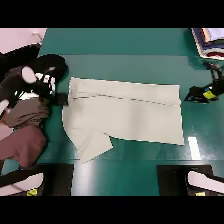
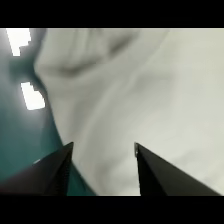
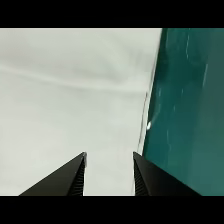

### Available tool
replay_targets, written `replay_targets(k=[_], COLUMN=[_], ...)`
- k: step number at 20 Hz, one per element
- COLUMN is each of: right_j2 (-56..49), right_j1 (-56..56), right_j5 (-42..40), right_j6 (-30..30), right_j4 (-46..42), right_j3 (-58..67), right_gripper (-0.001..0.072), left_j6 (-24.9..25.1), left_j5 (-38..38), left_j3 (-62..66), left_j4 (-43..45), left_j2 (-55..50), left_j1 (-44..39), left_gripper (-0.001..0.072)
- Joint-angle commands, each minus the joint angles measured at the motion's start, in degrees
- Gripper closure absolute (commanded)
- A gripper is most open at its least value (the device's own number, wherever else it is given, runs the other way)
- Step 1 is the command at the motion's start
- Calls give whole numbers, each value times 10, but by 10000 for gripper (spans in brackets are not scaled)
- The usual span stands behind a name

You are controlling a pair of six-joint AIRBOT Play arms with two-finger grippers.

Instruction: Fold the shirts.

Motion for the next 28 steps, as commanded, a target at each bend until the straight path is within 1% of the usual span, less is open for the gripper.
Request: replay_targets(k=[1, 3, 6, 10, 14, 16, 17, 19, 20, 22, 24, 25, 26, 28], right_j2=[95, 131, 168, 195, 217, 221, 221, 221, 221, 221, 221, 221, 216, 191], right_j1=[-41, -53, -54, -54, -54, -54, -54, -54, -55, -69, -112, -140, -170, -210], right_j5=[9, -3, -5, -10, -16, -14, -12, -3, 7, 35, 57, 54, 48, 40], right_j6=[-10, -20, -22, -22, -22, -22, -21, -21, -22, -21, -16, -17, -17, -17], right_j4=[75, 112, 116, 116, 116, 116, 115, 112, 97, 37, -13, -28, -28, -18], right_j3=[-80, -115, -141, -144, -144, -144, -144, -144, -145, -165, -220, -258, -296, -349], right_gripper=[363, 364, 363, 364, 364, 363, 363, 363, 364, 364, 363, 275, 150, 159], left_j6=[-29, -44, -46, -46, -46, -45, -34, -29, -28, -17, -16, -16, -16, -16], left_j5=[-12, -5, 12, 91, 122, 137, 144, 146, 133, 106, 74, 62, 56, 56], left_j3=[-171, -252, -321, -362, -365, -365, -365, -364, -358, -338, -319, -311, -307, -304], left_j4=[-7, -40, -99, -163, -175, -195, -203, -206, -203, -192, -174, -173, -174, -173], left_j2=[124, 175, 212, 213, 213, 213, 213, 214, 217, 238, 274, 287, 297, 302], left_j1=[0, 0, 0, 0, 0, 0, 0, 0, 0, 0, 0, 0, 0, 0], left_gripper=[243, 243, 243, 243, 248, 592, 675, 681, 682, 682, 682, 682, 682, 682])
